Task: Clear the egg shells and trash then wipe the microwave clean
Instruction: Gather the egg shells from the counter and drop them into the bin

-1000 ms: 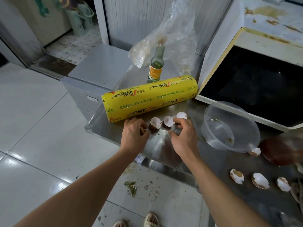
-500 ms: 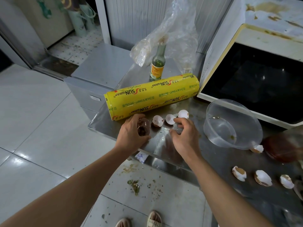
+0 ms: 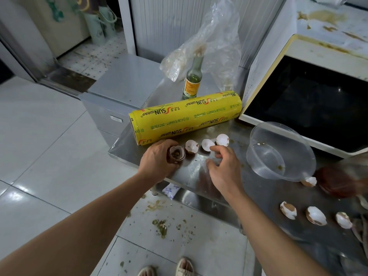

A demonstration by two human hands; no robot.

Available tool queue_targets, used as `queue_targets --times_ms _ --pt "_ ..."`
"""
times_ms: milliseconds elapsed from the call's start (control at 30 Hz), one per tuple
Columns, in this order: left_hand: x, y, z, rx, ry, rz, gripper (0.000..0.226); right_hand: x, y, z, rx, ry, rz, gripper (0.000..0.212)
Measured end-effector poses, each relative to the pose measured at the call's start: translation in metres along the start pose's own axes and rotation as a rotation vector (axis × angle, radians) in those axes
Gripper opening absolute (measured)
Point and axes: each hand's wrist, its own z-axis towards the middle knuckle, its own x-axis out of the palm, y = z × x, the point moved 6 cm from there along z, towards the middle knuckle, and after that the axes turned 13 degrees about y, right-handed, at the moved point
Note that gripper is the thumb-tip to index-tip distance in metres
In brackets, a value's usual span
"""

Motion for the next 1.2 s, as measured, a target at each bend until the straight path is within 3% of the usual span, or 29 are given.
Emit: queue_targets --times_ms 233,533,900,1200 --pt "0.006 -0.002 0.002 -0.009 -0.015 -0.026 0.069 0.001 -0.003 -0.001 0.008 0.005 0.001 0.033" --pt "0.008 -0.007 0.0 -0.033 -0.027 -0.06 0.053 0.009 0.003 -0.003 -0.033 0.074 0.097 0.016" --pt "0.0 -0.001 -0.017 -0.038 -0.063 -0.179 0.049 0.022 0.018 0.001 0.004 0.181 0.274 0.027" --pt "-0.004 0.001 -0.023 0.004 -0.045 -0.221 0.049 0.031 0.027 0.004 -0.005 0.274 0.223 0.033"
